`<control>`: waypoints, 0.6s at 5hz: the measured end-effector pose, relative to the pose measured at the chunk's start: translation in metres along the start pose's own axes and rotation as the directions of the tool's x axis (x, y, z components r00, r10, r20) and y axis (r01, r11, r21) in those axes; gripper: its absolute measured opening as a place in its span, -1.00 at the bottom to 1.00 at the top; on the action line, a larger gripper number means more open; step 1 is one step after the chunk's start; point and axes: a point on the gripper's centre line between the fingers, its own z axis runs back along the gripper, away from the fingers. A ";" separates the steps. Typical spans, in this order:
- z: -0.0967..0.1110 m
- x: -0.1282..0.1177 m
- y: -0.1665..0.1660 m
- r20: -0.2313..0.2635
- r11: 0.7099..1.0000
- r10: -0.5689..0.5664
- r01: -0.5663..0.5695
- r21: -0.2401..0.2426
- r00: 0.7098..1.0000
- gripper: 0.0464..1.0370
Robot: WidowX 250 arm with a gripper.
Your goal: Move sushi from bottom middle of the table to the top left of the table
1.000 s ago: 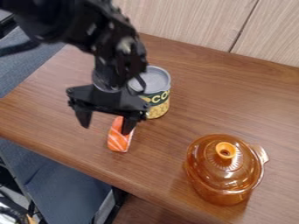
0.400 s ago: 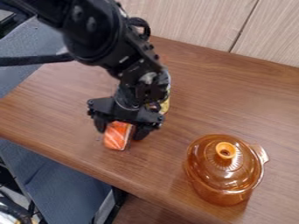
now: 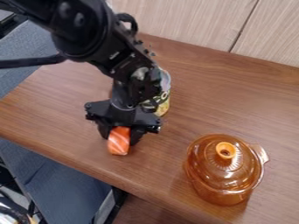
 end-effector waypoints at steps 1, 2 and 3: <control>0.006 0.004 0.007 -0.073 0.998 0.027 -0.031 -0.055 0.997 0.10; 0.017 0.012 0.007 -0.068 0.997 0.035 -0.040 -0.067 0.997 0.10; 0.034 0.026 0.005 -0.070 0.994 0.051 -0.058 -0.097 0.996 0.10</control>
